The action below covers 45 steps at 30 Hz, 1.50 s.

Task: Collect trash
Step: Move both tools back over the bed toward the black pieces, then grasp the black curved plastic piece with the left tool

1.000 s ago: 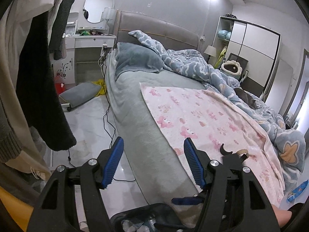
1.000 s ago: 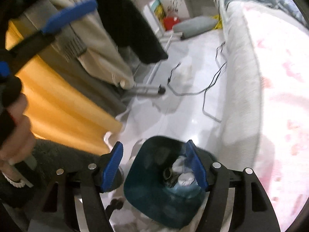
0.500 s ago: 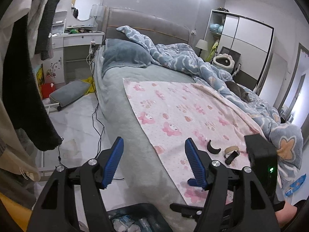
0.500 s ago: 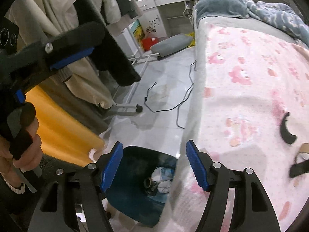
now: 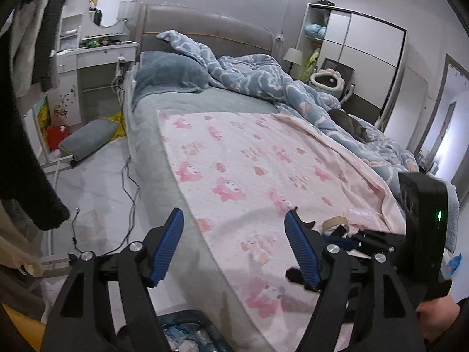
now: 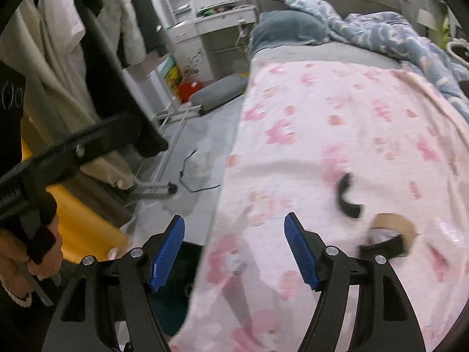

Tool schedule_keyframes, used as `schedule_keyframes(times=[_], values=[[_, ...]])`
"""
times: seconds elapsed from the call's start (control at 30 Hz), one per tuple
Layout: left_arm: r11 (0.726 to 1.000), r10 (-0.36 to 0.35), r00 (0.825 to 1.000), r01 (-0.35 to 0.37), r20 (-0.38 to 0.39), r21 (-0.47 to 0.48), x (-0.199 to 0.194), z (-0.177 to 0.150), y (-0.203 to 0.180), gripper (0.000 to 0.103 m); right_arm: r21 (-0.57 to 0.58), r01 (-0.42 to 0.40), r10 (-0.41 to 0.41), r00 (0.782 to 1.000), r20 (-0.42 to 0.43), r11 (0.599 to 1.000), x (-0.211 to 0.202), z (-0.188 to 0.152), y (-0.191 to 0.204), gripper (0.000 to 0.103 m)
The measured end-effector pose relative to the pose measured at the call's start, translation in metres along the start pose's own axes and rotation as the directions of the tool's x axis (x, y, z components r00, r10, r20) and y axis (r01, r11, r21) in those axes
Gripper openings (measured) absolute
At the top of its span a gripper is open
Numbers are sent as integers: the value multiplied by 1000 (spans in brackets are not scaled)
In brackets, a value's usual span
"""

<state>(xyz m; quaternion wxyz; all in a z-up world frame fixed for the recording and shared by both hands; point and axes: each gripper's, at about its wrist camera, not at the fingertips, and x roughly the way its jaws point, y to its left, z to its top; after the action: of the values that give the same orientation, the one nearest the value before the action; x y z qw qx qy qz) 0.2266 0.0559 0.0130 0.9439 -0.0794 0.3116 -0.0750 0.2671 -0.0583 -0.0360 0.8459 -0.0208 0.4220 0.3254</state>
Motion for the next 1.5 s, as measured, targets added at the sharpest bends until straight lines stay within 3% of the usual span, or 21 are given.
schedule_keyframes(times=[0.17,0.53,0.77,1.23,1.5], values=[[999,-14,1000,14,-12,30,12,0,-17,77,40,48,-50,998,27,998,-12,1,-26,73],[997,-79,994,78,-72,-16,45,-4,-32,83,137,151,-162,984,75,979,-44,-4,-82,75],[994,-89,991,96,-103,58,79,-5,-52,83,201,217,-238,967,88,955,-60,-9,-116,78],[990,-102,978,117,-185,75,144,-12,-72,83,261,265,-291,954,66,928,-65,-21,-149,78],[984,-94,973,123,-212,130,169,-19,-89,79,253,323,-343,939,37,912,-61,-26,-161,78]])
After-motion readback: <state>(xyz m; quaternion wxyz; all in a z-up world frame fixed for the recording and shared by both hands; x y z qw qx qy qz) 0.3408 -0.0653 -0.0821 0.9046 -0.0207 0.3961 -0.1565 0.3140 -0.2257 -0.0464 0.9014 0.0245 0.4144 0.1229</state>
